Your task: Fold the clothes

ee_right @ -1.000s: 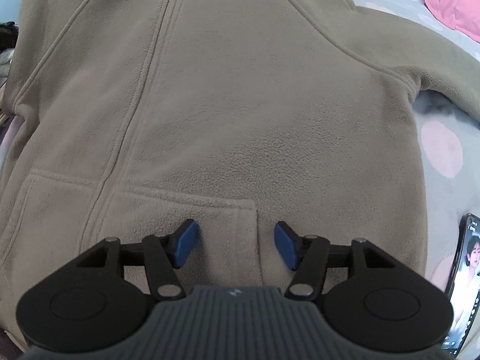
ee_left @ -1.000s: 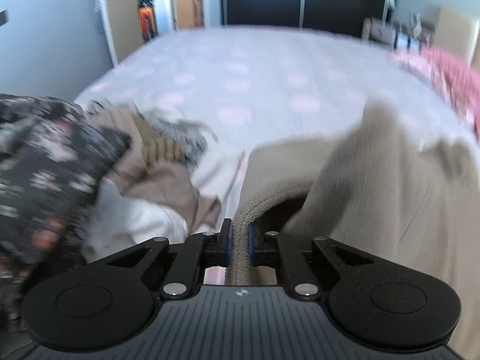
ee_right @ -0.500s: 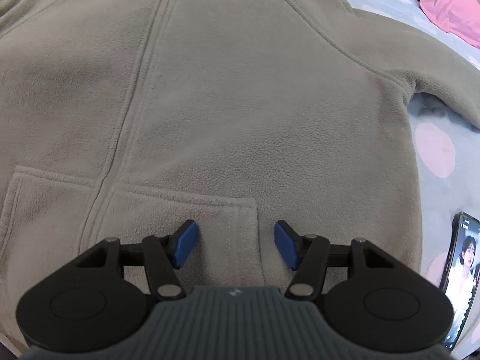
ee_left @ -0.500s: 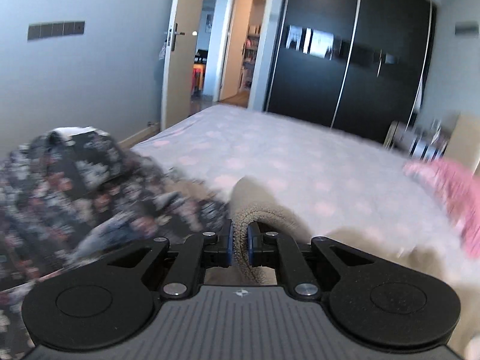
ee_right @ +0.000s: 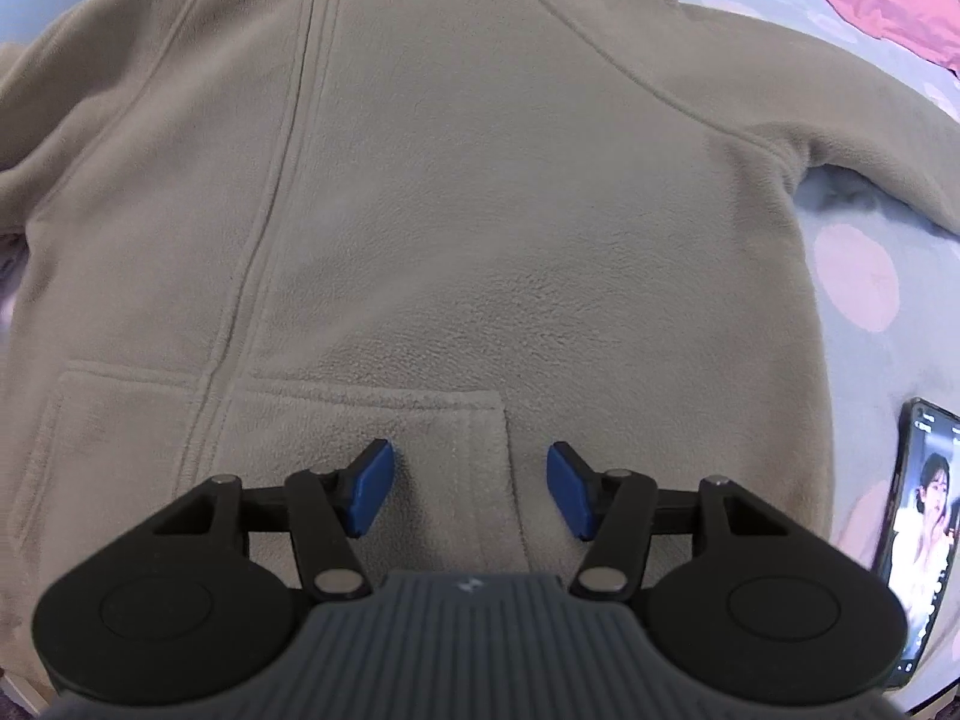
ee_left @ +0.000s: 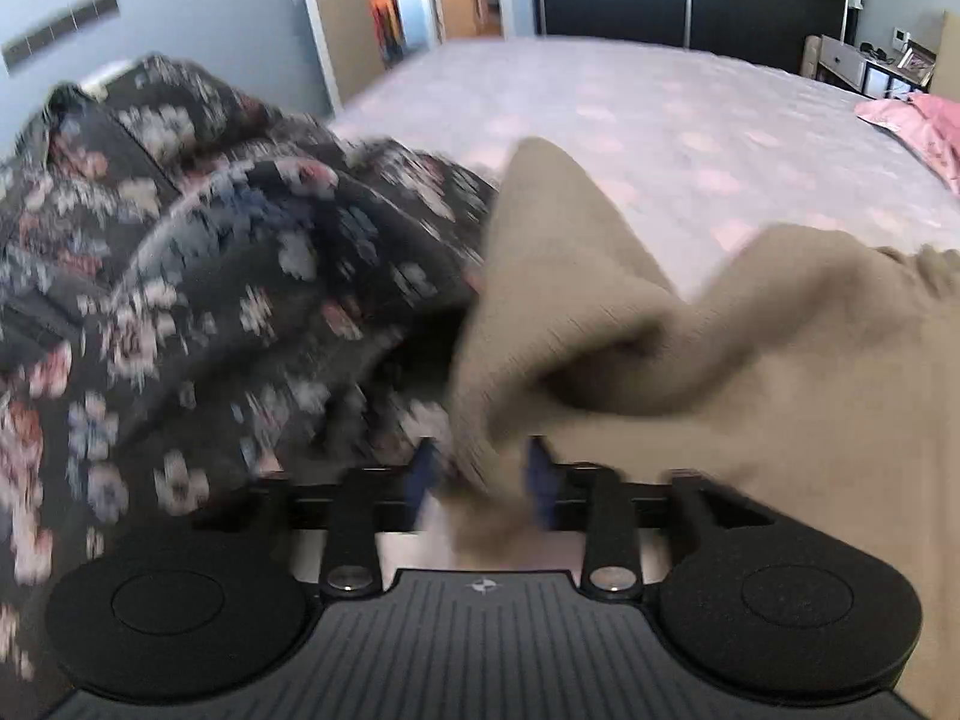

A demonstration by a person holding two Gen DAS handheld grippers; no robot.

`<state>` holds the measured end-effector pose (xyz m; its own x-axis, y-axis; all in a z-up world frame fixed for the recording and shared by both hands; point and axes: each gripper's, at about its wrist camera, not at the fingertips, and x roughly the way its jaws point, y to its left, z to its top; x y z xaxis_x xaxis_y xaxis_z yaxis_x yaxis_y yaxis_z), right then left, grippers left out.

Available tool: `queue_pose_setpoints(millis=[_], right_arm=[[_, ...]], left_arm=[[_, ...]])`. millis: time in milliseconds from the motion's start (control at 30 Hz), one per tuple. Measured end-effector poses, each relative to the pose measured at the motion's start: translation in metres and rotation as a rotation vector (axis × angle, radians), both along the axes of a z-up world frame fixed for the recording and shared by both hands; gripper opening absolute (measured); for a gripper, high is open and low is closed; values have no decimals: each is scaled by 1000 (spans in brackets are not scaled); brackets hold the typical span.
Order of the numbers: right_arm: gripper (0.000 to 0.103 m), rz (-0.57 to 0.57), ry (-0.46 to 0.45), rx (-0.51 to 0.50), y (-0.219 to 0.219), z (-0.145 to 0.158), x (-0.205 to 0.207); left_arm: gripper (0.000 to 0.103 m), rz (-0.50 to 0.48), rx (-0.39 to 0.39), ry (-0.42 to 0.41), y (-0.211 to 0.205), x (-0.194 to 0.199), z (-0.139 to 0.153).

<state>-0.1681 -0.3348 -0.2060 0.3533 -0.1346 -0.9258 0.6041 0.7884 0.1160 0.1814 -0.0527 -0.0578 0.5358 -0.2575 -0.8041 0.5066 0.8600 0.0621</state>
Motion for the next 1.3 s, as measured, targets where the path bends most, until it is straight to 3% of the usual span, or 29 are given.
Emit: queue_pose_setpoints(millis=[167, 300, 500, 667, 767, 833, 900, 1100, 1200, 1233, 1267, 1300], right_arm=[[60, 11, -66, 1, -10, 31, -9], [60, 49, -129, 5, -32, 58, 4], [61, 157, -175, -116, -76, 92, 52], [61, 152, -237, -133, -126, 105, 108], [63, 139, -280, -138, -155, 109, 145], [64, 130, -308, -141, -174, 111, 170], [72, 144, -324, -148, -187, 109, 196], [73, 167, -198, -186, -216, 66, 253], [71, 169, -143, -162, -225, 40, 265], [68, 166, -133, -151, -227, 33, 266], [59, 164, -132, -138, -227, 29, 265], [52, 168, -132, -125, -226, 27, 264]], left_arm=[[52, -112, -135, 116, -13, -10, 16], [52, -247, -151, 48, -50, -10, 28], [63, -389, -179, 10, -115, 5, 33], [66, -444, -200, 40, -177, 25, 15], [66, -459, -182, 105, -213, 45, -6], [66, -472, -168, 193, -229, 56, -25], [66, -477, -155, 257, -242, 66, -42], [70, -427, -117, 369, -252, 87, -85], [73, -390, -149, 445, -247, 96, -102], [66, -383, -169, 468, -245, 97, -105], [51, -375, -189, 491, -243, 98, -108], [44, -372, -208, 507, -240, 98, -110]])
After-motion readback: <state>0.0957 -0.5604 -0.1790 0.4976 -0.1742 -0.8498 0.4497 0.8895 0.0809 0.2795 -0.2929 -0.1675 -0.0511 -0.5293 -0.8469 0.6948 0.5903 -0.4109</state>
